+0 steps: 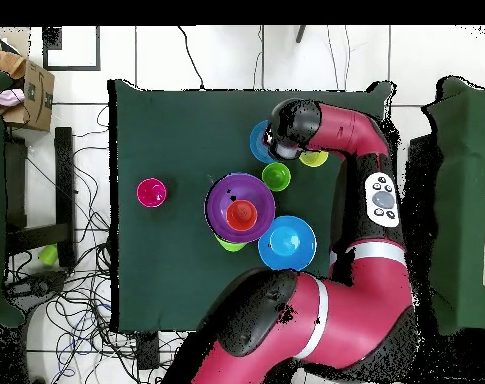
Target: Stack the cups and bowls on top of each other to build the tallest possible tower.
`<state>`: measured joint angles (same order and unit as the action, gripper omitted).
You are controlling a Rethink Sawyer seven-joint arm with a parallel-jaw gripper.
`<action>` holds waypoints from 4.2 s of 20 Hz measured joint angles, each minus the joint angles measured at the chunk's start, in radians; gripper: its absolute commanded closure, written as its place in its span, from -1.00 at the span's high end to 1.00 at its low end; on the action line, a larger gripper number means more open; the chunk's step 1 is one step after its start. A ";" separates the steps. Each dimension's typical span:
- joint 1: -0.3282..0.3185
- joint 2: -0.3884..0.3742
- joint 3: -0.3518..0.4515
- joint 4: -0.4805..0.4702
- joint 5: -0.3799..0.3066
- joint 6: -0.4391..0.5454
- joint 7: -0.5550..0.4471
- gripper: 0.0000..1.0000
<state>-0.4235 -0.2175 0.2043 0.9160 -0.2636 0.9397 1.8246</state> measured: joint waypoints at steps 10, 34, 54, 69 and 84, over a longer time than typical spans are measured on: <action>-0.002 0.001 0.002 -0.002 -0.003 0.000 0.000 1.00; -0.012 -0.001 0.007 0.009 -0.004 -0.046 0.000 1.00; -0.054 -0.014 0.012 0.107 -0.004 -0.091 0.000 1.00; -0.060 -0.040 0.015 0.167 -0.004 -0.116 0.000 1.00; -0.060 -0.099 0.015 0.184 -0.004 -0.115 0.000 1.00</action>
<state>-0.4831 -0.3161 0.2188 1.1000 -0.2675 0.8243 1.8246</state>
